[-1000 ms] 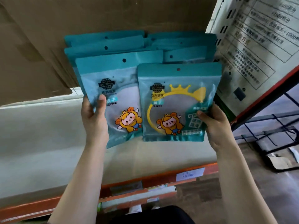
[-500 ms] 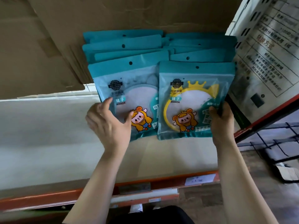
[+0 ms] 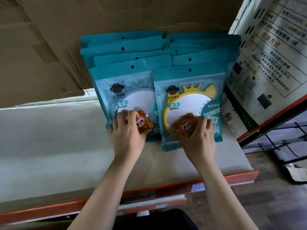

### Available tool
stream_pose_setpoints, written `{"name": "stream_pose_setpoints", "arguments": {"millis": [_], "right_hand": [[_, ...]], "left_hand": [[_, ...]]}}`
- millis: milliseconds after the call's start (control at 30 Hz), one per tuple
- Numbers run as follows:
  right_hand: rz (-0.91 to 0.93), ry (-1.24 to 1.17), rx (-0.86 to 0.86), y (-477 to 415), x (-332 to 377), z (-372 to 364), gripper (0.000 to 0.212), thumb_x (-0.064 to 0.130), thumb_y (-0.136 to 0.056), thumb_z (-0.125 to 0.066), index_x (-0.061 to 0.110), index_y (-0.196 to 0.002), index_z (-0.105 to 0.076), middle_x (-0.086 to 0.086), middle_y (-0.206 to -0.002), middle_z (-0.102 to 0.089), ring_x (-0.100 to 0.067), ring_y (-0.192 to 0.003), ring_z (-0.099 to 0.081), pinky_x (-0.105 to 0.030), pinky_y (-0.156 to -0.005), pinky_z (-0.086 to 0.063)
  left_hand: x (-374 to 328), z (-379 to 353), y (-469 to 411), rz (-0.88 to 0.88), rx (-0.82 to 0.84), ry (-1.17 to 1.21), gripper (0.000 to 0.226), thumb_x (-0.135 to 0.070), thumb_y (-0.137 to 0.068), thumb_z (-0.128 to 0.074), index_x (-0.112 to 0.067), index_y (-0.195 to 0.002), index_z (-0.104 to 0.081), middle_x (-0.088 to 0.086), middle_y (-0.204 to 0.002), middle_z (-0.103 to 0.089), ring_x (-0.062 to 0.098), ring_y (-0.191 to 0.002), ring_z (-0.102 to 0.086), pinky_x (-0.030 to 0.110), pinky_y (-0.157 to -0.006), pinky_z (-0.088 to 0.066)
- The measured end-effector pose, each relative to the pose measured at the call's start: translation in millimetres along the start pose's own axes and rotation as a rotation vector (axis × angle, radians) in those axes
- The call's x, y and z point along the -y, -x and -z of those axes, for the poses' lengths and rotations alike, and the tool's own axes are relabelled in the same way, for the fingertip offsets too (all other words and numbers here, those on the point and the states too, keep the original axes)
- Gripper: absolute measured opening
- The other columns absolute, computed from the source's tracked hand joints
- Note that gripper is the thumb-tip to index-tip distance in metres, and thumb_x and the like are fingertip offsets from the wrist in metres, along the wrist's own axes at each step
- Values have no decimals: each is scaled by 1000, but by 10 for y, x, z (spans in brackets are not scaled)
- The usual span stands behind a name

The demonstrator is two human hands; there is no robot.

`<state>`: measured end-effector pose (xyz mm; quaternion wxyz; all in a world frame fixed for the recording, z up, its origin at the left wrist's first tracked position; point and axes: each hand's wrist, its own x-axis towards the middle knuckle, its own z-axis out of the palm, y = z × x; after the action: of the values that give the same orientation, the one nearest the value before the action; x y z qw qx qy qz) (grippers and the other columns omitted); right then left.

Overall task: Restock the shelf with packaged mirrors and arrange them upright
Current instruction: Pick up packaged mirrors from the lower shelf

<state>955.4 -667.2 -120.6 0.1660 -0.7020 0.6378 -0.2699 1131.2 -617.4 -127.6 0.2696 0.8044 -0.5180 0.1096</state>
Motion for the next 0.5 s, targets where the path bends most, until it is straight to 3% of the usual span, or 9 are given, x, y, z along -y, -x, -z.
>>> {"name": "stream_pose_setpoints", "arguments": {"millis": [167,333,500], "right_hand": [[-24,22,-14,-223,34,27,86,46,-59,-84,5,-121,-39,-17,-124,-44,-39,-118,-43,-44,-86,-43],[-65,24,-47,-364,115,-11,82,43,-60,-85,6,-117,-40,-16,-121,-45,-38,-116,-45,-43,-83,-43],[-48,31,-25,-335,115,-18,76,41,-68,-80,3,-120,-39,-17,-122,-46,-38,-116,-46,-44,-79,-44]], "left_hand": [[16,-13,-176,-3,14,-17,72,-36,-47,-90,-21,-98,-39,14,-95,-57,37,-85,-57,41,-67,-46],[-1,-82,-299,4,57,-34,73,-36,-48,-90,-19,-99,-39,16,-95,-56,37,-85,-57,42,-67,-47],[24,-25,-256,-13,56,27,53,-24,-62,-83,-17,-100,-47,16,-99,-56,38,-88,-58,43,-69,-49]]}}
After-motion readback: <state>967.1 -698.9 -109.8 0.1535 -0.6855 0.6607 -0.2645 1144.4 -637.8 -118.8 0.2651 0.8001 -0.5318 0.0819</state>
